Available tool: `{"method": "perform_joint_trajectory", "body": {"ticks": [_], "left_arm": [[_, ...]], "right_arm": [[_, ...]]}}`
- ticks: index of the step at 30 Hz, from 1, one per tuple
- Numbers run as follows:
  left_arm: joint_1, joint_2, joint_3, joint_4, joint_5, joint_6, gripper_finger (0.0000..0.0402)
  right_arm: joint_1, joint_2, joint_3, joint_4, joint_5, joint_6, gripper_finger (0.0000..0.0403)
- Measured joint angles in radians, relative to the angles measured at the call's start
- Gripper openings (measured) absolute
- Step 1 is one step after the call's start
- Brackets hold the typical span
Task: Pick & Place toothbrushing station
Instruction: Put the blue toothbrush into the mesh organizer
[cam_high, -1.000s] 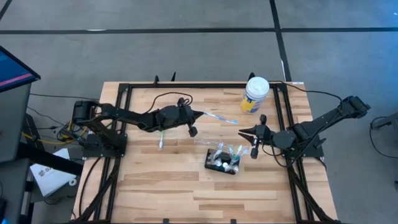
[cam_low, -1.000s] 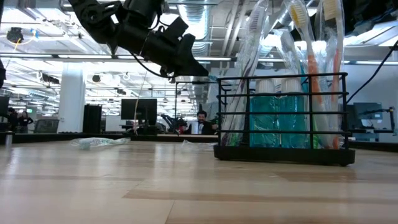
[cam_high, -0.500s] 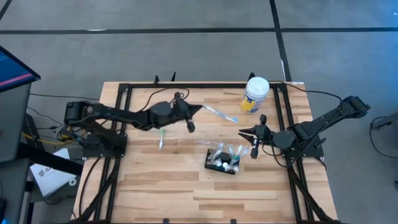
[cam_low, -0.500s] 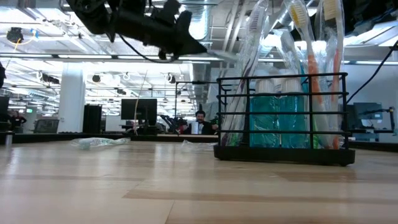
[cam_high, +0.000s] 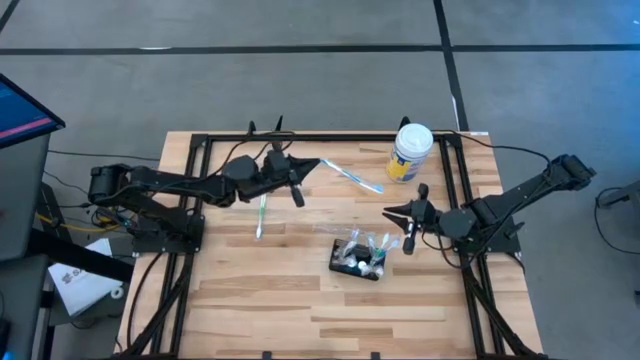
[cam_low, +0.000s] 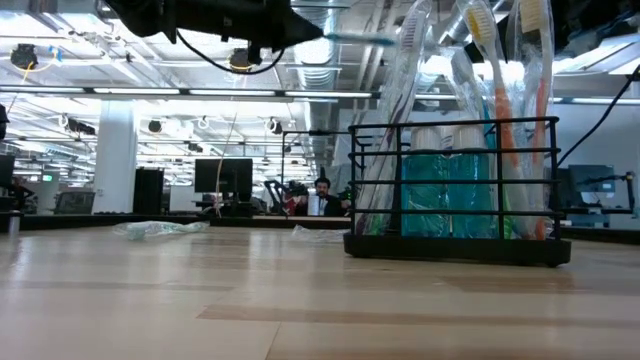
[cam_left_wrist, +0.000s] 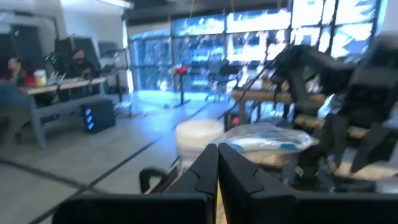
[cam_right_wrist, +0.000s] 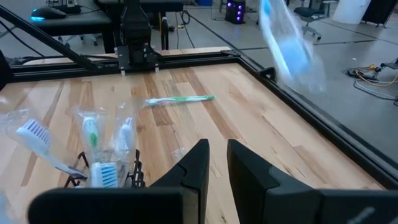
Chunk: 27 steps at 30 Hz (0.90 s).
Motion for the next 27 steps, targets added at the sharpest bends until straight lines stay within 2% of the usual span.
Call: {"method": "perform_joint_trajectory", "body": {"ticks": [5,12,21,24,27], "left_arm": [[0.000,-0.004,0.000,0.053,0.052,-0.010,0.0000],[0.000,-0.003,0.000,0.096,0.077,-0.019,0.0000],[0.000,-0.003,0.000,0.163,0.130,-0.041,0.0000],[0.000,-0.003,0.000,0.168,0.133,-0.045,0.0000],[0.000,-0.003,0.000,0.181,0.149,-0.048,0.0000]], "right_arm": [[-0.020,0.000,0.000,0.019,0.000,-0.012,0.0049],[-0.061,0.000,0.000,0.156,-0.001,-0.170,0.0049],[-0.142,0.004,0.000,0.228,-0.058,-0.240,0.0049],[-0.169,0.048,0.000,0.276,-0.112,-0.266,0.0049],[-0.180,0.117,0.002,0.389,-0.194,-0.365,0.0049]]}}
